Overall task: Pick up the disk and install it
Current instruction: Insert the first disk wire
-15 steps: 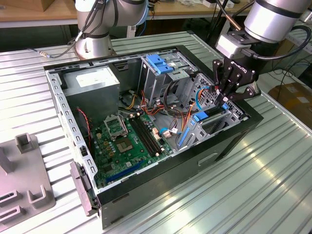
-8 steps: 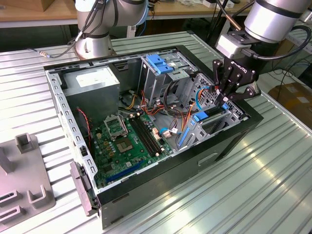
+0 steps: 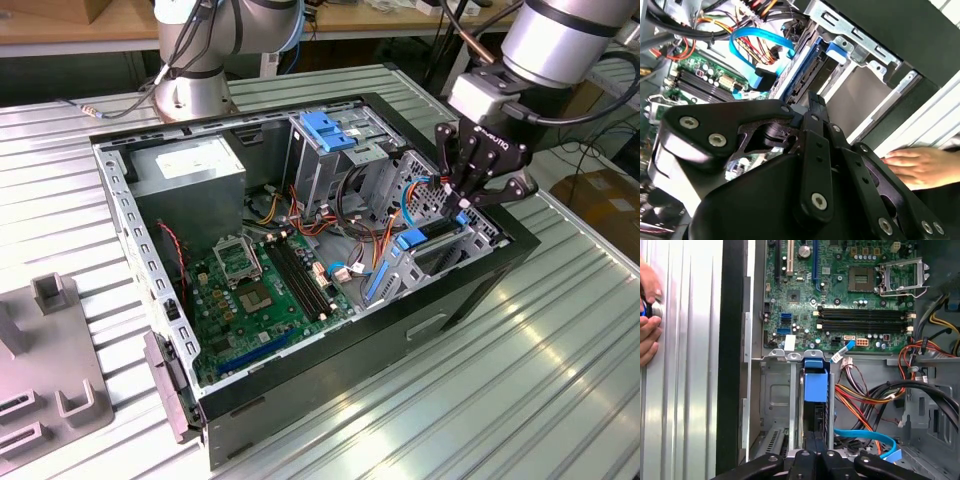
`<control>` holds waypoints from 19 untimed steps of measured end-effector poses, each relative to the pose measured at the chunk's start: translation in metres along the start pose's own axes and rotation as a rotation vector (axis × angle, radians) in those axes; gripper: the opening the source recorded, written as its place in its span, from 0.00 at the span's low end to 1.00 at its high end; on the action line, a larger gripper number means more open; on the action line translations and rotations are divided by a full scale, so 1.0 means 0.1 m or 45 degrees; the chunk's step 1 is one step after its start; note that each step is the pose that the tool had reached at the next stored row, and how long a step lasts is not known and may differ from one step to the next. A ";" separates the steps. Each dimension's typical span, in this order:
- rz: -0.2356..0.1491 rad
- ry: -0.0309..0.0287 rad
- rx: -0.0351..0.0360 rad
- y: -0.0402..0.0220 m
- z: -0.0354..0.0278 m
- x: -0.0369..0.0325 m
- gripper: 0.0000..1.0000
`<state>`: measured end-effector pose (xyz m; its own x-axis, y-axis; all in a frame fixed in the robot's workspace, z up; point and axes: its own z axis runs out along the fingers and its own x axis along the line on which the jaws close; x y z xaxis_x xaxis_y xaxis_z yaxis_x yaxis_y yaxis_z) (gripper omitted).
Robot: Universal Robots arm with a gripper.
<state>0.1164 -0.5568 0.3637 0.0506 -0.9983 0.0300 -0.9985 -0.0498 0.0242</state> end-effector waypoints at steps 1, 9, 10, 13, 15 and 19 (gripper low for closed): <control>-0.003 -0.0022 0.0003 -0.012 0.000 -0.004 0.10; -0.039 -0.0015 0.0014 -0.115 -0.003 -0.008 0.10; -0.044 -0.0013 0.0015 -0.120 -0.003 -0.008 0.10; -0.064 -0.0009 0.0021 -0.127 -0.003 -0.008 0.10; -0.095 0.0000 0.0030 -0.129 -0.003 -0.007 0.10; -0.167 0.0015 0.0051 -0.133 -0.003 -0.007 0.10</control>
<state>0.1297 -0.5555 0.3637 0.1805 -0.9832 0.0280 -0.9834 -0.1798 0.0240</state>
